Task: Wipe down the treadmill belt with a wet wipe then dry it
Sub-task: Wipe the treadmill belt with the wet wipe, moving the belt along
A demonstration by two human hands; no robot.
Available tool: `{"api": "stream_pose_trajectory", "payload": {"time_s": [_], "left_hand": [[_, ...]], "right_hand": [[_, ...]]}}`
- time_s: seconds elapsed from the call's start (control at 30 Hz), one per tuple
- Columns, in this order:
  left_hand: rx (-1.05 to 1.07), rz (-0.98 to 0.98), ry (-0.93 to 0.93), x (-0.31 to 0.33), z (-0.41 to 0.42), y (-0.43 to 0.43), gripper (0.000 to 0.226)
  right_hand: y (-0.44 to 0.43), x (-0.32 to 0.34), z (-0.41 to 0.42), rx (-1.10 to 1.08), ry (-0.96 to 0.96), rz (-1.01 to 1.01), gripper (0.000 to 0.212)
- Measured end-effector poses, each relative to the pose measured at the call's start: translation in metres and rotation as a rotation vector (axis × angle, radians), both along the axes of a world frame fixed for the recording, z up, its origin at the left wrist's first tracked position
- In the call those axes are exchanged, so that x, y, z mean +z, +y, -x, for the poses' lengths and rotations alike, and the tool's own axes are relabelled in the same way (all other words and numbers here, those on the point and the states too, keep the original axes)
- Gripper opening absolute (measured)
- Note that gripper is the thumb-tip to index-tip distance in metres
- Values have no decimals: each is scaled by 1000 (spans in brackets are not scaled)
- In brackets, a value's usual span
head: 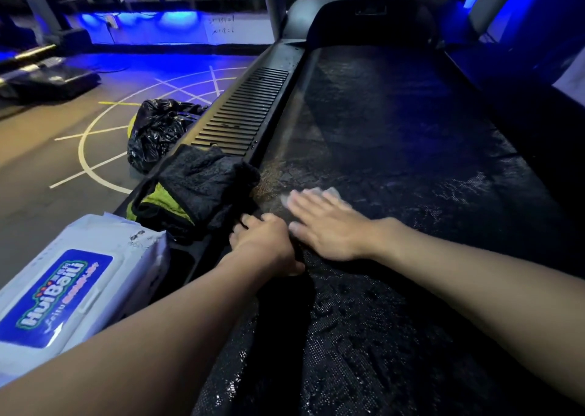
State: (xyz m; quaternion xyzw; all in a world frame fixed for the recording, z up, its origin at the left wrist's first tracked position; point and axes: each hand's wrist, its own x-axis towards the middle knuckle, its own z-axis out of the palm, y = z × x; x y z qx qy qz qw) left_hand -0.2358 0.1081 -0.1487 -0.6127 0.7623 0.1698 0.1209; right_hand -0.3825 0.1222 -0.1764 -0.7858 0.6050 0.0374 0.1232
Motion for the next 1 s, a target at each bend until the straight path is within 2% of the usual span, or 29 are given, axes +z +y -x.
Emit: {"api": "stream_pose_trajectory", "payload": {"time_s": [0.1, 0.23, 0.37, 0.5, 0.57, 0.67, 0.77, 0.83, 0.93, 1.0], "left_hand": [[14, -12, -6, -2, 3, -4, 101], [3, -25, -57, -4, 5, -5, 111], [-48, 17, -51, -8, 3, -8, 104], [-136, 12, 17, -5, -1, -11, 101], [-161, 14, -7, -5, 1, -12, 99], [-193, -15, -88, -2, 9, -11, 109], [-212, -127, -96, 17, 13, -9, 117], [-181, -193, -71, 23, 16, -8, 125], [-192, -122, -193, 11, 24, -4, 143], [-173, -105, -220, 0, 28, -3, 145]], "right_hand": [[18, -4, 0, 134, -26, 9, 58], [1, 1, 25, -73, 15, 33, 60], [33, -6, 15, 141, -17, 33, 58], [10, 2, 44, -105, 21, 40, 58], [24, -2, 31, -17, 35, 29, 61], [44, -5, 32, 127, -3, 23, 59], [26, 0, 63, -107, 25, 26, 59], [34, -1, 56, -74, 32, 45, 62], [57, -5, 47, 89, 0, 23, 61], [42, -2, 67, -14, 8, 12, 59]]}}
